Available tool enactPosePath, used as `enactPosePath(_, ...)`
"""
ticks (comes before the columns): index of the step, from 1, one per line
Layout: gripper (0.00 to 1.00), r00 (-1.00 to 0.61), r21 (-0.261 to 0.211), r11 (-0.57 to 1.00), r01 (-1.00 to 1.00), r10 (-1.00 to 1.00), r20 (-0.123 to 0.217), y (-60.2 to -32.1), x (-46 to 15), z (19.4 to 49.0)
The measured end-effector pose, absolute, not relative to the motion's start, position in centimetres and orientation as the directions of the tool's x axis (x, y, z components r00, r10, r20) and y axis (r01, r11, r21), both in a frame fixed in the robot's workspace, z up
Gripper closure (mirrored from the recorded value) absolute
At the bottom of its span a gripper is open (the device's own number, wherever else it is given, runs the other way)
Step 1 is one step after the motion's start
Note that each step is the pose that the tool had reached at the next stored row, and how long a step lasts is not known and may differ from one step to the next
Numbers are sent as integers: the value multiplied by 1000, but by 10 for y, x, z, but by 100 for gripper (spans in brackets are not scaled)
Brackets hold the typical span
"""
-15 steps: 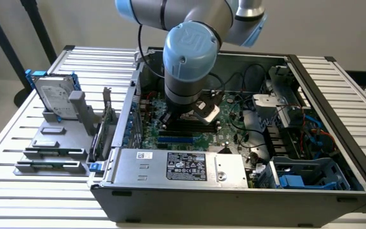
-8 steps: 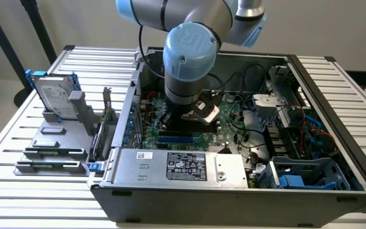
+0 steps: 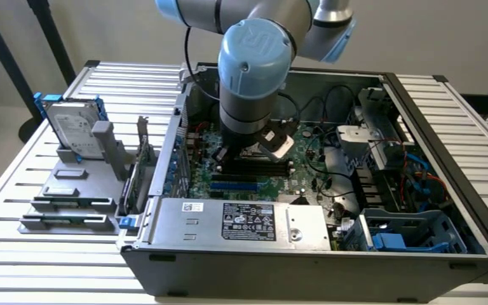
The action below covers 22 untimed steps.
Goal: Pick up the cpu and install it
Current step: 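Install the first cpu locking lever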
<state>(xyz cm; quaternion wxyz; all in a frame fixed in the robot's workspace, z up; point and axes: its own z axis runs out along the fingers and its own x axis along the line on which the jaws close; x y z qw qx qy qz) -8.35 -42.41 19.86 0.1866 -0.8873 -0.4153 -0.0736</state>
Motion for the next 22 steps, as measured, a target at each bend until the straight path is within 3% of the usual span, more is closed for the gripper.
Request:
enactPosePath(13, 89, 634, -281, -570, 772, 724, 273, -391, -85, 207)
enactPosePath(22, 89, 574, -273, -511, 815, 776, 262, -383, -85, 209)
